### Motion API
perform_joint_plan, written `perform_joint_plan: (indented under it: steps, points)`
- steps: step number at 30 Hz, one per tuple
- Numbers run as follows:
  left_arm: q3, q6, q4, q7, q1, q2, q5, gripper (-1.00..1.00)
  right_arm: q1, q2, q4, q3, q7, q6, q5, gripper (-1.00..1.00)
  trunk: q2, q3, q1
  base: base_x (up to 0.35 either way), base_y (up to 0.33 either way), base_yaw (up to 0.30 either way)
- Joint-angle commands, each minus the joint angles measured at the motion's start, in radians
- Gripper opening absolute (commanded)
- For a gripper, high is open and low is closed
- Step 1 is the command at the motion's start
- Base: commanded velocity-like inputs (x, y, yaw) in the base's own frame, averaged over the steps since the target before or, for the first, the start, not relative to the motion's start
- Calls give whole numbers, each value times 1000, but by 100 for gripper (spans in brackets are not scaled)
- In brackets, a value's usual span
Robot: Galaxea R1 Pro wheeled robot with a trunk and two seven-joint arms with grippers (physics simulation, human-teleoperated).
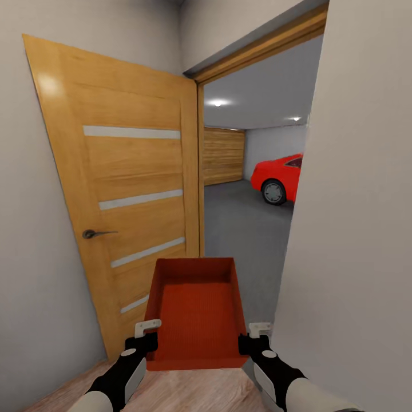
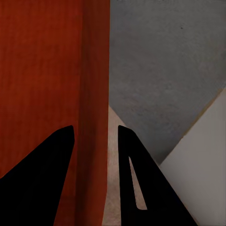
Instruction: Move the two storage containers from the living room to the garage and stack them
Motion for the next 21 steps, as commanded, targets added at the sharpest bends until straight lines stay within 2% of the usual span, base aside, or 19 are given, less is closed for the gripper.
perform_joint_plan:
  steps: [1,12,21]
  points:
    - [14,-12,-11,5,0,16,-7,-100,0,-9,4,-7,-8,-3,-10,-100,-1,0,1,233,223,0]
    - [14,-12,-11,6,0,16,-7,-100,0,-8,4,-7,-8,-3,-11,-100,-1,0,1,233,223,-7]
    - [14,-12,-11,5,0,16,-7,-100,0,-8,4,-7,-8,-3,-11,-100,-1,0,1,233,222,-209]
